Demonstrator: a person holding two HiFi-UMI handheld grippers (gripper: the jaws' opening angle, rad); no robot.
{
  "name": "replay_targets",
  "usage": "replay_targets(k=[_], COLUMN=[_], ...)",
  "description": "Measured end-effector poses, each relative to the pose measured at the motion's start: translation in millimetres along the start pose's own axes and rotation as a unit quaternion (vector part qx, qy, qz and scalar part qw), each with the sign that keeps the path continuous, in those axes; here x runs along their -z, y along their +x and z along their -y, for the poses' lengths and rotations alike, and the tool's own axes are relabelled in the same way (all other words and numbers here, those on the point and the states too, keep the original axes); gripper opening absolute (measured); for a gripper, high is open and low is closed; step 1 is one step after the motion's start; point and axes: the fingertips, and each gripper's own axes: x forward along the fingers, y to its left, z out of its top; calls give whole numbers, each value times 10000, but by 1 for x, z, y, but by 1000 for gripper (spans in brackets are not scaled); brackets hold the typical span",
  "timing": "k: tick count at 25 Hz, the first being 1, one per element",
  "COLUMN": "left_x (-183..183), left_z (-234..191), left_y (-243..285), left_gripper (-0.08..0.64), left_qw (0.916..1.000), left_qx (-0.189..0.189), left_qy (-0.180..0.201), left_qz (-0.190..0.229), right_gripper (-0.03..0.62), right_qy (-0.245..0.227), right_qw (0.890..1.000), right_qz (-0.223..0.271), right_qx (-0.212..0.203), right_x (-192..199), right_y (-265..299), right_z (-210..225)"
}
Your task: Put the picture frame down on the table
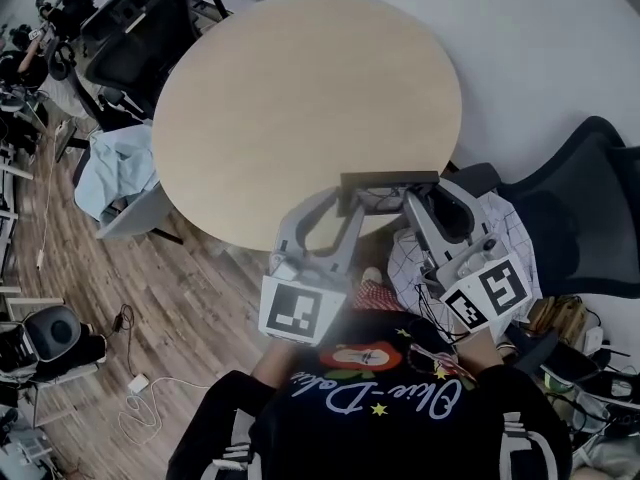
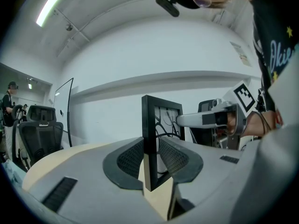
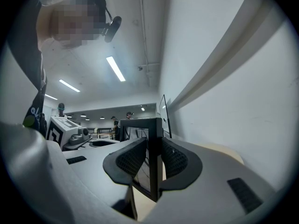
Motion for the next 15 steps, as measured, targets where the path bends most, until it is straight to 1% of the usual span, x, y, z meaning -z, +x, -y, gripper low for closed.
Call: replay_targets(k=[6, 10, 13, 15], left_x=[-4, -6, -4, 0], left_z=[5, -13, -28, -31], left_y=[38, 61, 68, 70], left_gripper=[95, 95, 94, 94], left_qw=[10000, 9995, 9988, 9982], left_qx=[-56, -274, -437, -514], left_qy=[57, 27, -8, 16], left_qz=[-2, -127, -215, -294], right_gripper=[75, 75, 75, 75], right_qy=[-11, -14, 81, 143], right_qw=[10000, 9996, 9990, 9986], right_qz=[1, -125, -241, -291], right_qx=[-32, -248, -354, -421], right_x=[-3, -8, -6, -1], right_y=[4, 30, 50, 54], right_z=[38, 59, 65, 67])
